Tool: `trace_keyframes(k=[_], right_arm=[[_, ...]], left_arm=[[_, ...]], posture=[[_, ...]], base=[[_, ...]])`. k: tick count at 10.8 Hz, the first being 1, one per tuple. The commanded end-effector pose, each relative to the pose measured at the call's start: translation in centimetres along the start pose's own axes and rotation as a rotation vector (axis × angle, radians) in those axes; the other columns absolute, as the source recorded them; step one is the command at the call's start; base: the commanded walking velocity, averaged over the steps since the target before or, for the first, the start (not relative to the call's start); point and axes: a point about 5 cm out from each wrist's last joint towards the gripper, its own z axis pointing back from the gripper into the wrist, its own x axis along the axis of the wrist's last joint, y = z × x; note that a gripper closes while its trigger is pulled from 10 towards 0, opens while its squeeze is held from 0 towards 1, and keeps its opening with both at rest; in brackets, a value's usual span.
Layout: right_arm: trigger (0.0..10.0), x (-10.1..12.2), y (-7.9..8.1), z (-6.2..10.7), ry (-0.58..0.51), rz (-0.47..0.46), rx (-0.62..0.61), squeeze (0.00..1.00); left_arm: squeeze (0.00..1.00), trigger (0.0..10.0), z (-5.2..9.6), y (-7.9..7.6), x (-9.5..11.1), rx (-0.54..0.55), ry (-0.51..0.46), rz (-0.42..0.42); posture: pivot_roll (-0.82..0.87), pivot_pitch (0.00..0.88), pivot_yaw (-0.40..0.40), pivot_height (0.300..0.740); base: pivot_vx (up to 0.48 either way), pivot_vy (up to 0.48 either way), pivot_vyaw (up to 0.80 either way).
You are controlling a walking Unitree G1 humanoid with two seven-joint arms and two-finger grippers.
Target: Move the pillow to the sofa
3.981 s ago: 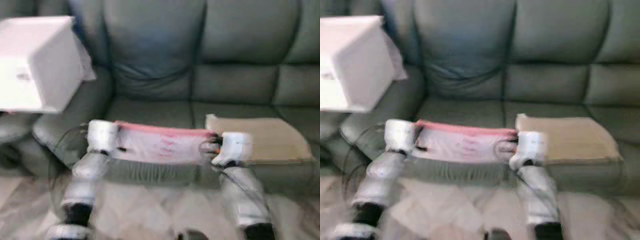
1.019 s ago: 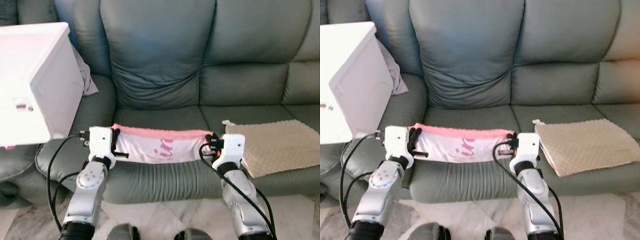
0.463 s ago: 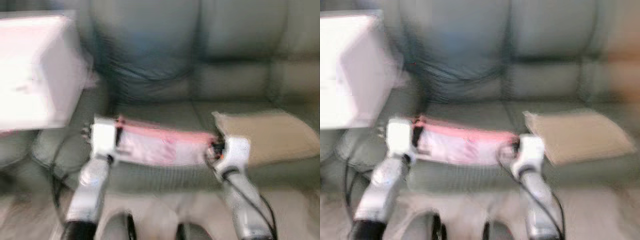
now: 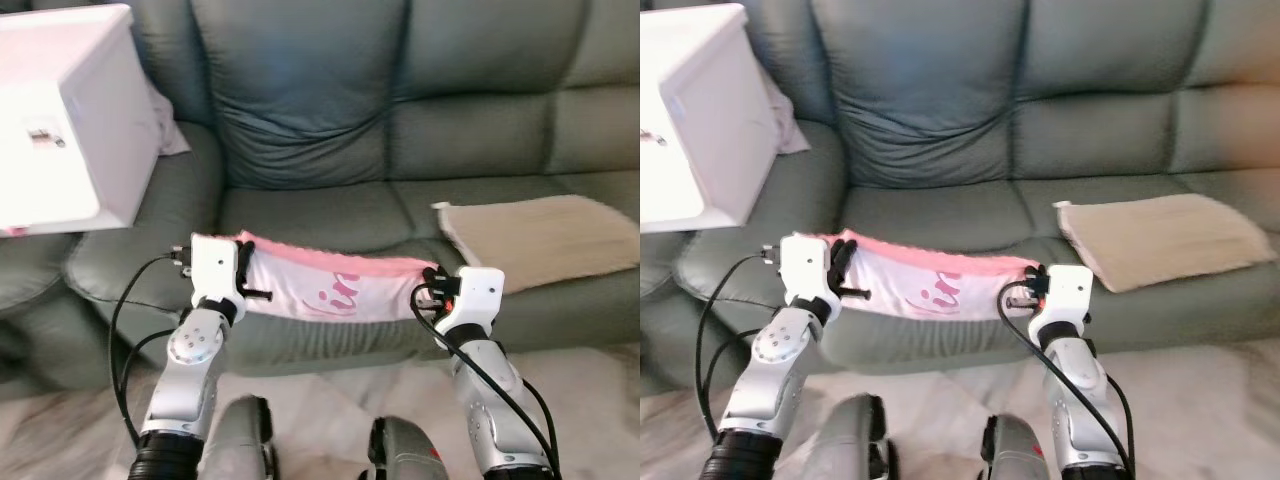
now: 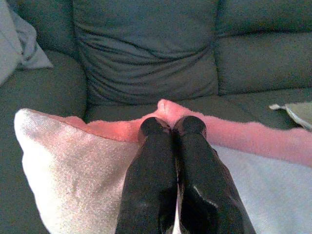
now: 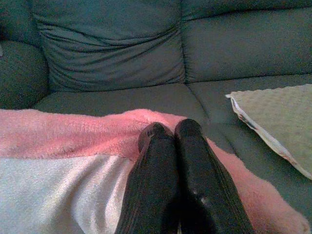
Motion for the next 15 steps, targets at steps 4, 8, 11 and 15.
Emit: trace_keyframes(k=[4, 8, 11, 15], right_arm=[[10.0, 0.9, 0.0, -0.6, -0.031, 0.007, 0.007, 0.0], [10.0, 1.3, 0.1, -0.6, -0.057, 0.034, 0.013, 0.0], [10.0, 3.8, 0.4, -1.1, -0.17, 0.14, 0.041, 0.0], [10.0, 5.0, 0.7, -1.3, -0.223, 0.201, 0.064, 0.0]], left_arm=[[0.0, 10.0, -0.5, -0.6, 0.7, -0.038, -0.041, 0.012], [0.0, 10.0, -0.5, -0.6, 0.7, -0.042, -0.043, 0.016], [0.0, 10.0, -0.5, -0.6, 0.6, -0.038, -0.045, 0.02], [0.0, 10.0, -0.5, -0.4, 0.4, -0.009, -0.027, 0.03]], posture=[[-0.04, 0.0, -0.016, 0.63], [-0.04, 0.0, -0.013, 0.63], [-0.04, 0.0, -0.014, 0.63], [-0.04, 0.0, -0.01, 0.63]], base=[[0.173, 0.0, 0.0], [0.376, 0.0, 0.0], [0.379, 0.0, 0.0], [0.186, 0.0, 0.0]])
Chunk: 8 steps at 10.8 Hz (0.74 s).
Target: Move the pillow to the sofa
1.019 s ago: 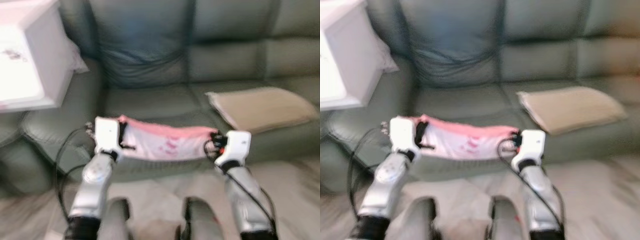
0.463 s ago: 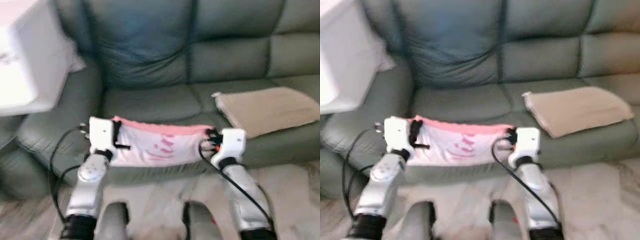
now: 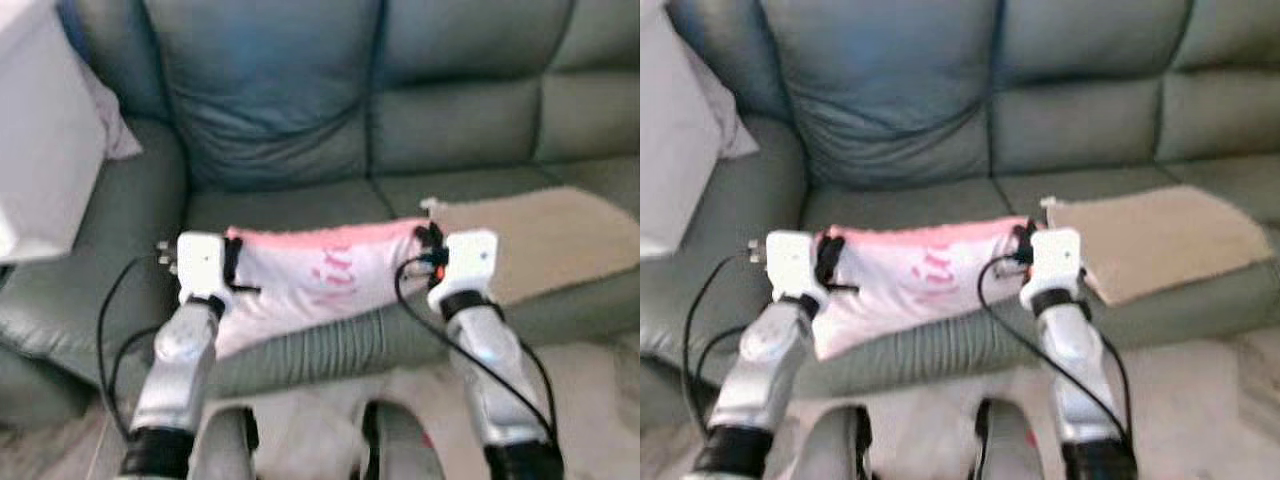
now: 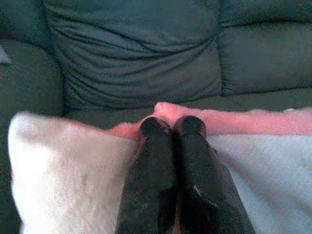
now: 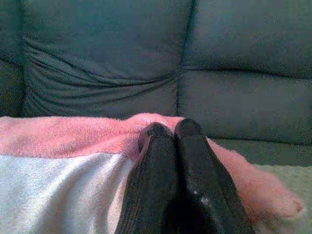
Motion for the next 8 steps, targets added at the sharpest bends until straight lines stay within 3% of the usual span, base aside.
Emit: trace_keyframes(k=[1, 3, 4, 5, 6, 8], right_arm=[[10.0, 0.4, -0.3, 0.0, -0.017, 0.0, -0.009, 0.0], [10.0, -0.2, -1.2, -0.2, 0.017, 0.003, 0.0, 0.0], [10.0, -0.2, -1.9, -0.7, 0.022, 0.016, -0.009, 0.0], [10.0, 0.1, -3.2, -1.7, 0.02, 0.035, -0.036, 0.0], [10.0, 1.0, -4.7, -3.3, 0.005, 0.07, -0.056, 0.0], [10.0, 2.1, -6.6, -5.0, 0.0, 0.088, -0.094, 0.0]], left_arm=[[0.0, 10.0, -0.1, -0.3, 0.1, 0.0, 0.003, -0.021], [0.0, 10.0, -0.8, -0.1, -0.5, 0.006, 0.048, -0.077], [0.0, 10.0, -1.3, 0.0, 0.1, -0.014, 0.011, -0.078], [0.0, 10.0, -2.4, -0.3, 1.1, -0.05, -0.026, -0.128], [0.0, 10.0, -3.9, -0.9, 1.3, -0.142, -0.002, -0.126], [0.0, 10.0, -5.4, 0.5, 0.7, -0.127, 0.06, -0.251]], posture=[[-0.04, 0.0, -0.011, 0.63], [-0.04, 0.0, -0.012, 0.63], [-0.04, 0.0, -0.013, 0.63], [-0.04, 0.0, -0.016, 0.63], [-0.03, 0.0, -0.017, 0.63], [-0.05, 0.0, -0.008, 0.63]], base=[[0.0, 0.0, 0.0], [0.0, 0.0, 0.0], [0.0, 0.0, 0.0], [0.0, 0.0, 0.0], [0.0, 0.0, 0.0], [0.0, 0.0, 0.0]])
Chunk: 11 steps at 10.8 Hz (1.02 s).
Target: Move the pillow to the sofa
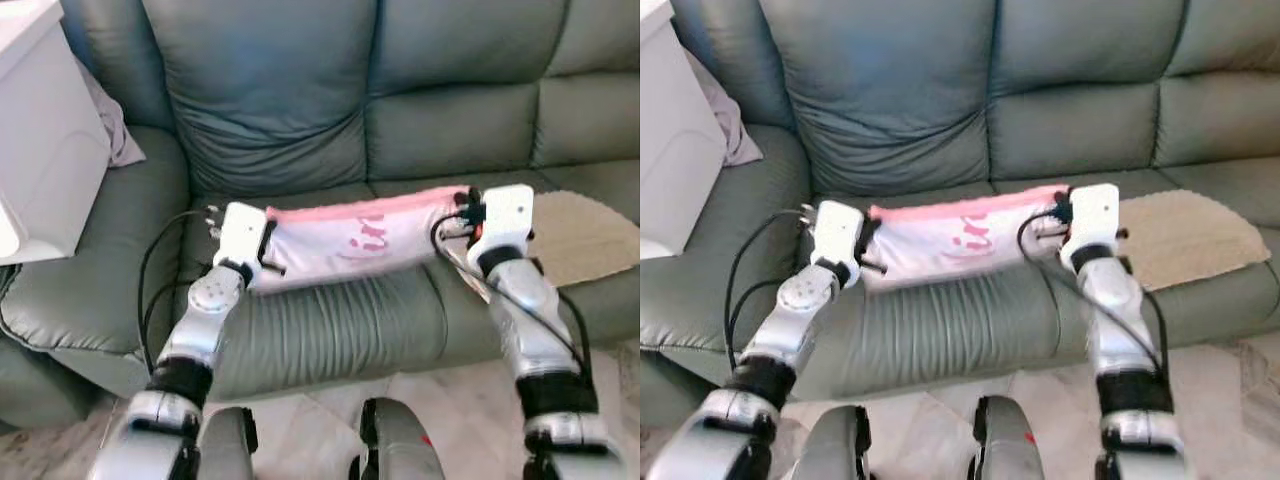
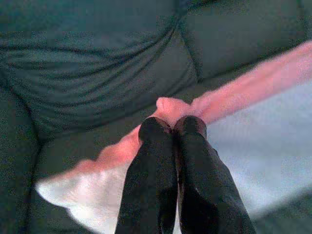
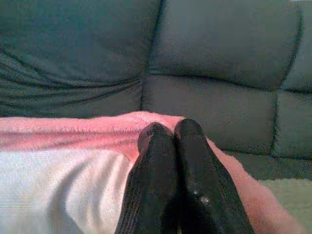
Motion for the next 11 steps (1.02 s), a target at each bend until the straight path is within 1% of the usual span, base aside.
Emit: trace_keyframes(k=[1, 2, 3, 4, 5, 6, 7, 8, 9, 10, 11], right_arm=[[10.0, 1.1, -1.7, -0.5, -0.041, 0.006, -0.05, 0.0], [10.0, 1.4, -2.1, -0.8, -0.056, 0.016, -0.065, 0.0], [10.0, 1.6, -2.4, -1.2, -0.078, 0.023, -0.077, 0.0], [10.0, 0.8, -1.7, -1.2, -0.067, 0.017, -0.072, 0.0], [10.0, -0.6, -0.7, -1.0, -0.025, -0.011, -0.052, 0.0], [10.0, -1.9, 0.7, -0.6, 0.011, -0.034, -0.024, 0.0], [10.0, -2.4, 2.2, -0.2, 0.007, -0.038, 0.012, 0.0], [10.0, -2.6, 4.8, 0.3, -0.012, -0.031, 0.098, 0.0], [10.0, -3.4, 7.8, 1.4, 0.013, -0.04, 0.215, 0.0], [10.0, -4.2, 8.9, 2.2, 0.066, -0.058, 0.261, 0.0], [10.0, -5.5, 9.5, 3.2, 0.164, -0.089, 0.295, 0.0]], left_arm=[[0.0, 10.0, -0.2, 1.9, 0.7, 0.038, -0.014, 0.007], [0.0, 10.0, -0.6, 2.3, 1.7, 0.037, -0.047, 0.027], [0.0, 10.0, -1.5, 2.3, 3.0, 0.065, -0.091, 0.066], [0.0, 10.0, -1.8, 1.6, 2.8, 0.09, -0.09, 0.051], [0.0, 10.0, -1.7, 0.3, 1.8, 0.056, -0.067, 0.033], [0.0, 10.0, -1.5, -0.6, 0.9, 0.03, -0.05, -0.003], [0.0, 10.0, -1.3, -0.2, 0.5, 0.044, -0.047, 0.012], [0.0, 10.0, -0.8, 0.2, -0.2, 0.04, -0.041, 0.015], [0.0, 10.0, 0.0, 0.9, -1.5, 0.023, 0.007, 0.014], [0.0, 10.0, 0.7, 1.6, -2.4, 0.03, 0.051, -0.012], [0.0, 10.0, 1.8, 2.3, -3.7, 0.014, 0.109, 0.019]], posture=[[-0.05, 0.0, -0.007, 0.63], [-0.04, 0.0, -0.01, 0.63], [-0.03, 0.0, -0.008, 0.63], [-0.03, 0.0, -0.009, 0.63], [-0.03, 0.0, -0.01, 0.63], [-0.02, 0.005, -0.013, 0.63], [-0.02, 0.017, -0.008, 0.63], [-0.02, 0.024, -0.005, 0.63], [-0.01, 0.029, -0.006, 0.63], [0.0, 0.036, -0.008, 0.63], [0.0, 0.043, -0.01, 0.63]], base=[[0.0, 0.0, 0.0], [0.0, 0.0, 0.0], [0.0, 0.0, 0.0], [0.0, 0.0, 0.0], [0.0, 0.0, 0.0], [0.0, 0.0, 0.0], [0.0, 0.0, 0.0], [0.0, 0.0, 0.0], [0.0, 0.0, 0.0], [0.0, 0.0, 0.0], [0.0, 0.0, 0.0]])
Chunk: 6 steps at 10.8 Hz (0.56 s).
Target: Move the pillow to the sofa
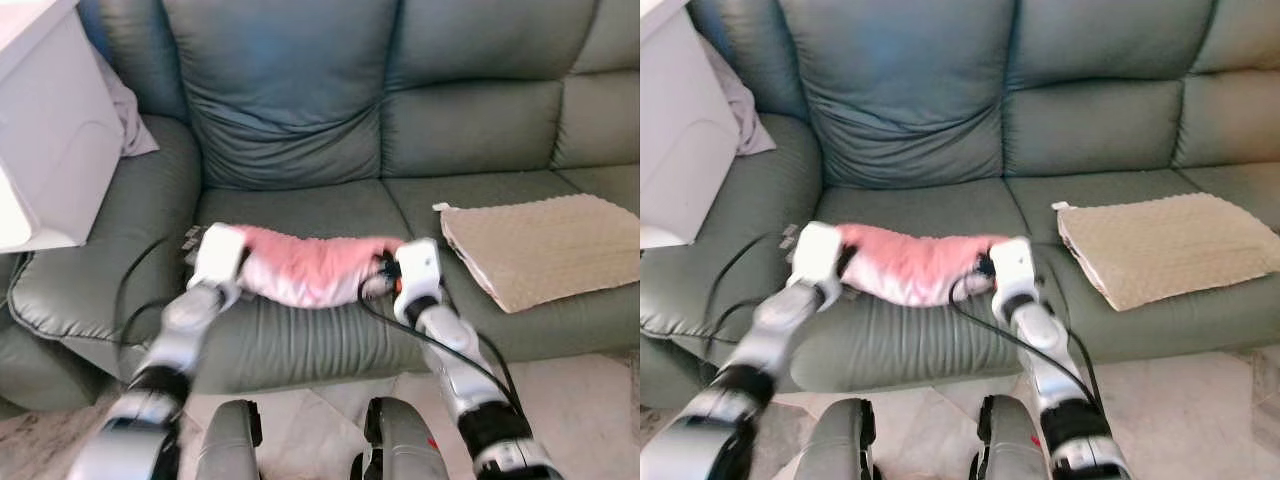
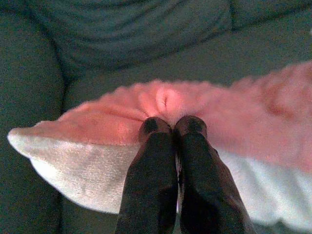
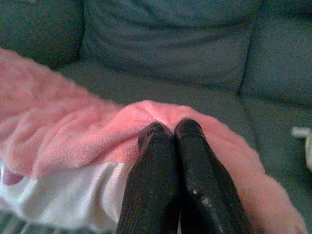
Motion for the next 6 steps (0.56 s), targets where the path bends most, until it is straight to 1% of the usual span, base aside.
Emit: trace_keyframes(k=[1, 2, 3, 4, 5, 6], right_arm=[[10.0, -0.5, -0.1, 0.4, 0.055, -0.008, 0.021, 0.0], [10.0, -1.7, -2.0, 1.0, 0.138, 0.008, -0.033, 0.0], [10.0, -2.0, -3.0, 1.2, 0.159, 0.014, -0.068, 0.0], [10.0, -2.3, -5.3, 1.8, 0.195, 0.052, -0.127, 0.0], [10.0, -2.3, -6.3, 2.2, 0.222, 0.067, -0.159, 0.0], [10.0, -2.3, -8.3, 2.9, 0.249, 0.076, -0.218, 0.0]], left_arm=[[0.0, 10.0, 0.3, -0.1, -0.2, -0.032, 0.022, -0.01], [0.0, 10.0, 1.0, -0.2, -1.3, -0.059, 0.079, -0.018], [0.0, 10.0, 1.0, -0.5, -1.4, -0.079, 0.09, -0.017], [0.0, 10.0, 1.2, -1.3, -1.4, -0.118, 0.096, -0.032], [0.0, 10.0, 1.5, -2.0, -1.2, -0.135, 0.106, -0.032], [0.0, 10.0, 1.8, -3.3, -0.6, -0.17, 0.104, -0.049]], posture=[[-0.01, 0.046, -0.01, 0.63], [-0.01, 0.047, -0.01, 0.63], [-0.01, 0.046, -0.011, 0.63], [-0.01, 0.045, -0.013, 0.63], [-0.01, 0.044, -0.015, 0.63], [-0.01, 0.044, -0.014, 0.63]], base=[[0.0, 0.0, 0.0], [0.0, 0.0, 0.0], [0.0, 0.0, 0.0], [0.0, 0.0, 0.0], [0.0, 0.0, 0.0], [0.0, 0.0, 0.0]])
